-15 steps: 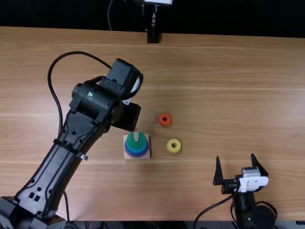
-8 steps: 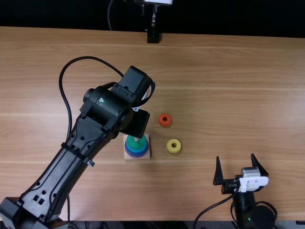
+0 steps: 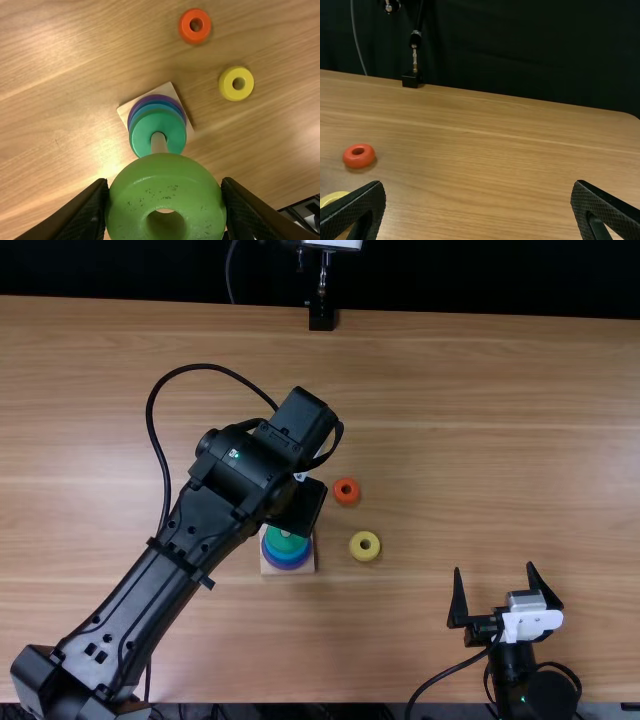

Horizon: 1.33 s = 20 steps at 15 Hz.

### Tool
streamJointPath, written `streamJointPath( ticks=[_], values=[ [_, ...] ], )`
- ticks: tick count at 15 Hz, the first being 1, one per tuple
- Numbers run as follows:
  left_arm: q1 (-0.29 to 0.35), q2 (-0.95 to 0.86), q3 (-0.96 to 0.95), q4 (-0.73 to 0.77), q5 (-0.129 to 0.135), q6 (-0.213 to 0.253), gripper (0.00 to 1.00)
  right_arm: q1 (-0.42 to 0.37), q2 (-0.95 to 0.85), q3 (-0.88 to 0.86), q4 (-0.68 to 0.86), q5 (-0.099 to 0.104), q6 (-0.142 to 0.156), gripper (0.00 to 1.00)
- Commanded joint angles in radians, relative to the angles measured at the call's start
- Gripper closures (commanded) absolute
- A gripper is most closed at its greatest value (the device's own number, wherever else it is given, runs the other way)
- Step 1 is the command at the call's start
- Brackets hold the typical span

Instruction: Build the Hanoi tower: stack the rings onto the peg from bottom to top in this color order: purple, dark blue, light blue, dark green, light green, yellow, orange.

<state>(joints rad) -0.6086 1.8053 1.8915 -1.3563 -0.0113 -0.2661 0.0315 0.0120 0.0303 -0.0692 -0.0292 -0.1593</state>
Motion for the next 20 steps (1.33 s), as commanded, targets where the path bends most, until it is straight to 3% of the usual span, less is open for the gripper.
streamJointPath(
  ticks=[1, 17, 18, 20],
  values=[
    [-0.005, 0.012, 0.009, 0.000, 0.006, -0.003, 1.00, -0.010, -0.012, -0.015, 0.002, 0.007, -0.003, 0.00],
    [0.006, 0.035, -0.054, 0.009, 0.008, 0.001, 1.00, -0.010, -0.012, -0.015, 0.002, 0.007, -0.003, 0.00],
    [0.006, 0.035, -0.065, 0.013, 0.006, 0.005, 0.94, -0.010, -0.012, -0.015, 0.000, 0.007, -0.003, 0.00],
    [0.007, 0.037, -0.068, 0.016, 0.006, 0.005, 0.20, -0.008, -0.012, -0.015, 0.002, 0.007, -0.003, 0.00]
  ],
)
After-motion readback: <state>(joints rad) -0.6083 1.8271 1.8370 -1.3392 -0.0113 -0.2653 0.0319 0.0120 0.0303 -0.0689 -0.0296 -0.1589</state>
